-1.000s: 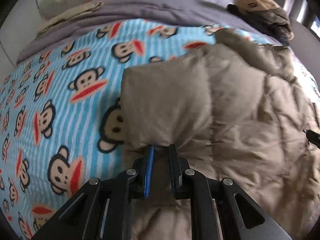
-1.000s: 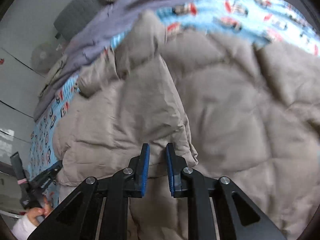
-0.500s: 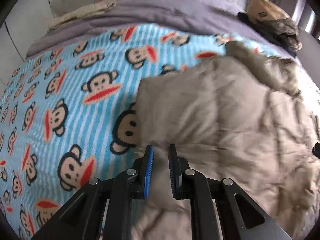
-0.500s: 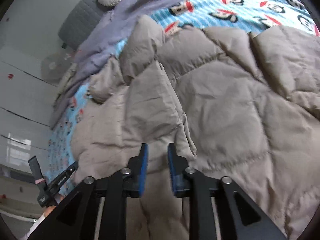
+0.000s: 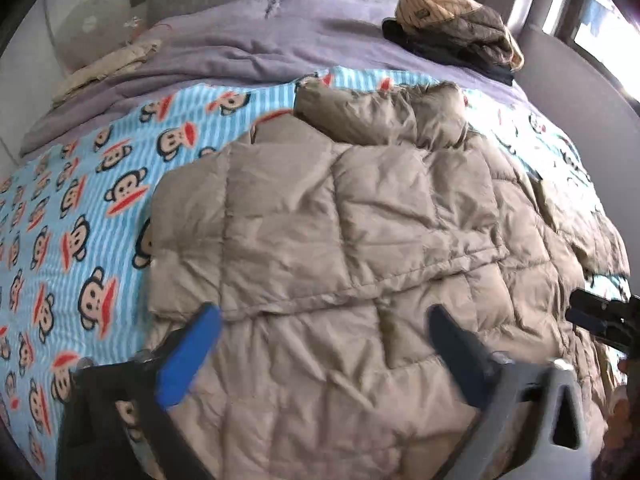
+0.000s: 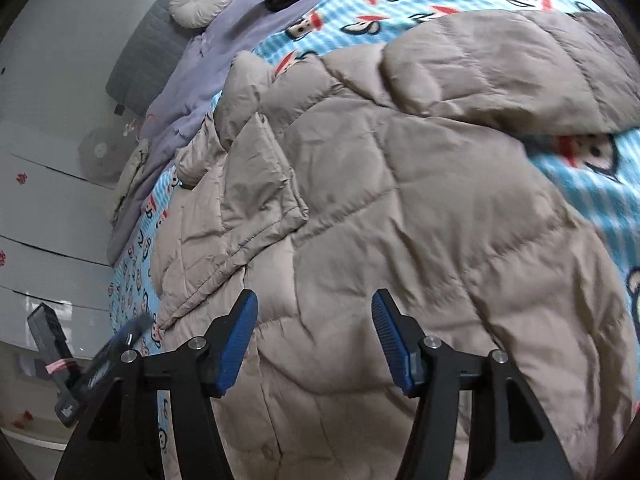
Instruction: Fold large clothes
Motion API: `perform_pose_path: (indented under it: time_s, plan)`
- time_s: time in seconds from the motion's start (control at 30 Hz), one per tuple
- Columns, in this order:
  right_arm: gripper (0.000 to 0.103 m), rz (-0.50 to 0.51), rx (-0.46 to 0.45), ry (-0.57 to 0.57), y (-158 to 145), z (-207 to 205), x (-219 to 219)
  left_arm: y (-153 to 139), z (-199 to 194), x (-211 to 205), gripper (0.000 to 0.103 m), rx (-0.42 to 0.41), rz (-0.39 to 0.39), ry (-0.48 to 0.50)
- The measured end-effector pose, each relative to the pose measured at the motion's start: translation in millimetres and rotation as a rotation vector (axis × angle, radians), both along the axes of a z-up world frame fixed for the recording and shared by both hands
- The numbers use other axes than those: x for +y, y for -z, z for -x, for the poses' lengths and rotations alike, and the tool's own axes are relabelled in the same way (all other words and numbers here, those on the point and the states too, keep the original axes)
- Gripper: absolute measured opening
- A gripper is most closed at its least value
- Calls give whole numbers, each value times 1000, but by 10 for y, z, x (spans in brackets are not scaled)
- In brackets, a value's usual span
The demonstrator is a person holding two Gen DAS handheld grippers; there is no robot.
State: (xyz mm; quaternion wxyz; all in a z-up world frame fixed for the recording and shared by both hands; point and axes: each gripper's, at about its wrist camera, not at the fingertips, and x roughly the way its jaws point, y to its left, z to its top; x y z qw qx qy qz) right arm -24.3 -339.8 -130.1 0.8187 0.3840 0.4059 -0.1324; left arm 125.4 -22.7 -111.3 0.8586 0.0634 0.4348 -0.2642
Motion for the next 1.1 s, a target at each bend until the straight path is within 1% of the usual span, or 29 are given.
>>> perform_pose_path:
  time_s: [0.07,0.13,0.2,0.27,0.3,0.33,0.37,0.43,0.5,0.57,0.63,0.73,0.87,0.97,1.1]
  plan:
    - [63,2,-10,16,-26,116,-53,18,91,-145,102,37,-19,34]
    - [63,-6,-22,32,-52,218,-114,18,189,-288,102,55,-30,46]
    - [63,-10,-31,50,-81,324,-184,-11,274,-424,102,53,-33,60]
    - [66,-3,-44,65,-112,438,-270,-53,348,-555,102,52,-24,68]
    - [74,2,-49,73,-128,490,-311,-83,375,-632,102,57,-14,68]
    - [84,8,-58,89,-147,565,-376,-80,385,-682,102,61,-9,67]
    - [87,12,-68,102,-165,618,-422,-87,396,-759,102,70,-11,67]
    - [89,19,-86,134,-198,743,-559,-77,411,-903,102,83,-27,76]
    - [91,4,-108,158,-205,853,-718,-77,459,-1064,102,95,-40,103]
    - [102,-19,-129,182,-198,959,-865,-80,513,-1213,102,91,-64,124]
    - [103,-42,-150,214,-180,1073,-1055,-90,588,-1385,102,82,-83,145]
    - [103,-88,-161,270,-121,1257,-1407,-102,668,-1610,102,82,-90,175]
    - [103,-148,-179,384,-32,1538,-1891,-122,761,-1870,102,93,-90,206]
    - [103,-205,-218,465,24,1744,-2254,-145,810,-2026,102,96,-92,218]
    - [103,-268,-297,573,88,1955,-2661,-171,852,-2187,102,92,-91,230]
